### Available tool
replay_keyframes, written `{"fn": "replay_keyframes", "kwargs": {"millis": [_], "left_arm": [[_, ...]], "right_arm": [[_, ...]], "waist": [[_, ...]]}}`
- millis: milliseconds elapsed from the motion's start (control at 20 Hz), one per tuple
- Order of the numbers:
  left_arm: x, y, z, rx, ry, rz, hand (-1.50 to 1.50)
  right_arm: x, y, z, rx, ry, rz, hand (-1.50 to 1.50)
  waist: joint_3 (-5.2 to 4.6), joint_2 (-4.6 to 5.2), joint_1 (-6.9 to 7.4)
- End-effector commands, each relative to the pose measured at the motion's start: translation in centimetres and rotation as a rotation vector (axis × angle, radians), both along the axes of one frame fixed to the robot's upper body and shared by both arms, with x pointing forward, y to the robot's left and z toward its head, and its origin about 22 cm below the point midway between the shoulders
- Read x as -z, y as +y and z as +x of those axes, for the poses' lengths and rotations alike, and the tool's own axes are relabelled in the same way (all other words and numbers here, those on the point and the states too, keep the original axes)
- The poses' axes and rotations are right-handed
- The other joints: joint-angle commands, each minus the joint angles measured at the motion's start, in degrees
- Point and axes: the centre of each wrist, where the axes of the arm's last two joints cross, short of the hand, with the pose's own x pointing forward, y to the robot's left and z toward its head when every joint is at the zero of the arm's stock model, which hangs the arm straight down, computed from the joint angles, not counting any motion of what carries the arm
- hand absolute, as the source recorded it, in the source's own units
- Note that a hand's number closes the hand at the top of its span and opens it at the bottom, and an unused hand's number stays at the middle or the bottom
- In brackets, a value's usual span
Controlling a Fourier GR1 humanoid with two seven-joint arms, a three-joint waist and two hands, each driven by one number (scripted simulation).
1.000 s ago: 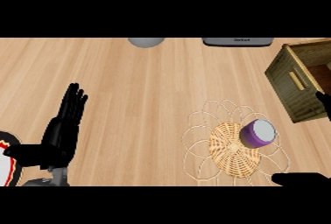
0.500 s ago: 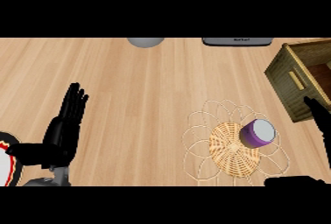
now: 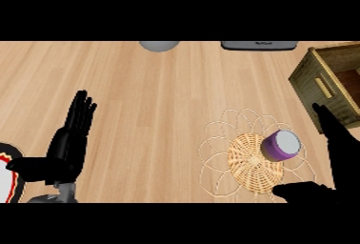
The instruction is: Pick the can from the placemat and place it in the basket
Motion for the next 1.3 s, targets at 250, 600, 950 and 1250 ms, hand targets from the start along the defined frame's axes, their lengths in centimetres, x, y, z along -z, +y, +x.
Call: {"fn": "replay_keyframes", "kwargs": {"millis": [250,600,950,1250], "left_arm": [[0.4,1.0,0.6,-0.007,0.007,-0.012,0.0],[0.2,0.3,-0.7,-0.013,-0.004,-0.006,0.0],[1.4,0.4,-1.2,0.002,0.017,-0.013,0.0],[-0.8,1.1,1.1,0.005,-0.01,-0.02,0.0]], "right_arm": [[1.0,-1.0,0.4,0.162,0.097,-0.042,-1.5],[2.1,-0.4,2.4,0.168,0.093,-0.033,-1.5],[5.6,0.6,2.4,0.168,0.172,-0.031,-1.5],[5.1,-1.1,4.6,0.157,0.16,-0.019,-1.5]], "waist": [[0.04,0.02,-0.56],[0.06,-0.03,-0.14],[0.06,0.01,-0.27],[0.07,0.06,-0.21]]}}
